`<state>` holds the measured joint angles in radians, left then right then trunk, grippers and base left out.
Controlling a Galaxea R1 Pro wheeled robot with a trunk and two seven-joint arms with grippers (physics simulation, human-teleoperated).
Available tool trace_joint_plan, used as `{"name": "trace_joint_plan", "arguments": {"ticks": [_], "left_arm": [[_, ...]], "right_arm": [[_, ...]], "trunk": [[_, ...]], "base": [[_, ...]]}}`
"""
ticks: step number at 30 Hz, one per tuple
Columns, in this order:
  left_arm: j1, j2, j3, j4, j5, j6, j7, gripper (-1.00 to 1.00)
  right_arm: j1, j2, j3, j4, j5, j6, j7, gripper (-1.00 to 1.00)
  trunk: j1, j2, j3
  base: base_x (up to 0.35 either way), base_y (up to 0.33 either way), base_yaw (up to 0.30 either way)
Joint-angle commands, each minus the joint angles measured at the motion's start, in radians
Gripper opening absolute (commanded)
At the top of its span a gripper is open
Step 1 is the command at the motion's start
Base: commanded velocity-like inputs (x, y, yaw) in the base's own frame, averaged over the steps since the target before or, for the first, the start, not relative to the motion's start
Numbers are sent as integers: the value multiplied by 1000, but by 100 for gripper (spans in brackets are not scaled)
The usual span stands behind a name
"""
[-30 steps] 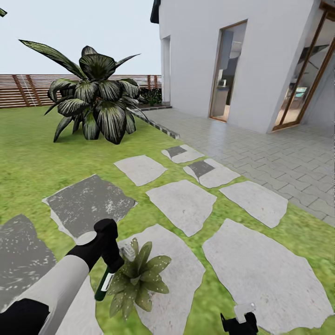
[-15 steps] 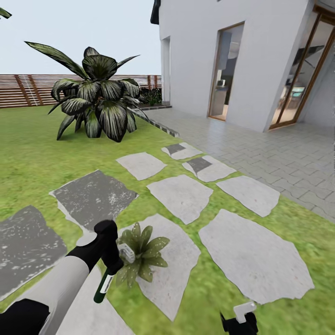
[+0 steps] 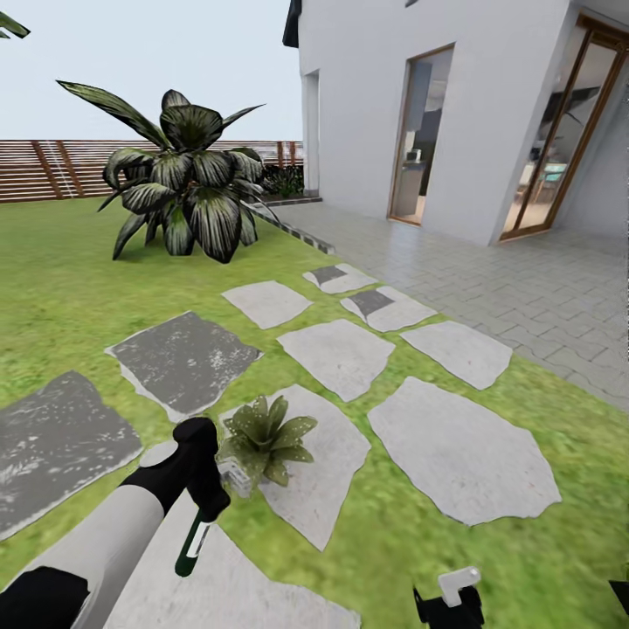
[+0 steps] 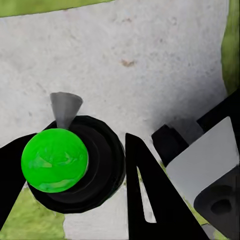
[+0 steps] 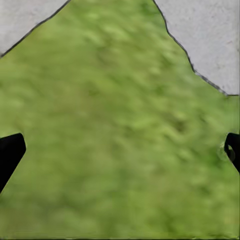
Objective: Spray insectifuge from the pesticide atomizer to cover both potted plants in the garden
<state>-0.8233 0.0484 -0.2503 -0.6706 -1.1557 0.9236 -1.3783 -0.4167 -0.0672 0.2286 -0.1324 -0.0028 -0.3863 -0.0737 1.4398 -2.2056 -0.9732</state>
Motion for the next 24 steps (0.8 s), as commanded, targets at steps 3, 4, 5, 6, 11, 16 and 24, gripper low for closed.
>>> {"name": "trace_joint_plan", "arguments": {"ticks": [3,4,5,6,11,16,24], "left_arm": [[29,6,-3,-4,24,-22,-5,-100],[38,6,-2,-3,36,-66,5,-100],[44,6,2,-2,50,-98,18,-100],[60,7,22,-2,85,-150,51,-100],[135,22,141,1,215,-421,220,-100],[178,39,219,54,235,-681,248,-100],[182,38,221,131,220,-780,249,-100]], "right_arm": [[-1,1,10,-1,2,-2,-4,100],[-1,1,11,-2,3,-2,-1,100],[-1,1,12,-3,4,-3,0,100],[-1,1,17,-5,5,-2,2,100],[-1,-8,106,-44,33,-1,64,100],[0,-14,131,-180,168,5,282,100],[-27,-5,132,-278,300,59,544,100]], "trunk": [[-1,0,-1],[-1,0,-1],[-1,0,-1],[-1,0,-1],[-1,0,-1],[-1,0,-1],[-1,0,-1]], "base": [[-337,0,0],[-337,0,0],[-337,0,0],[-337,0,0],[-330,0,0],[-139,0,0],[-5,0,0]]}}
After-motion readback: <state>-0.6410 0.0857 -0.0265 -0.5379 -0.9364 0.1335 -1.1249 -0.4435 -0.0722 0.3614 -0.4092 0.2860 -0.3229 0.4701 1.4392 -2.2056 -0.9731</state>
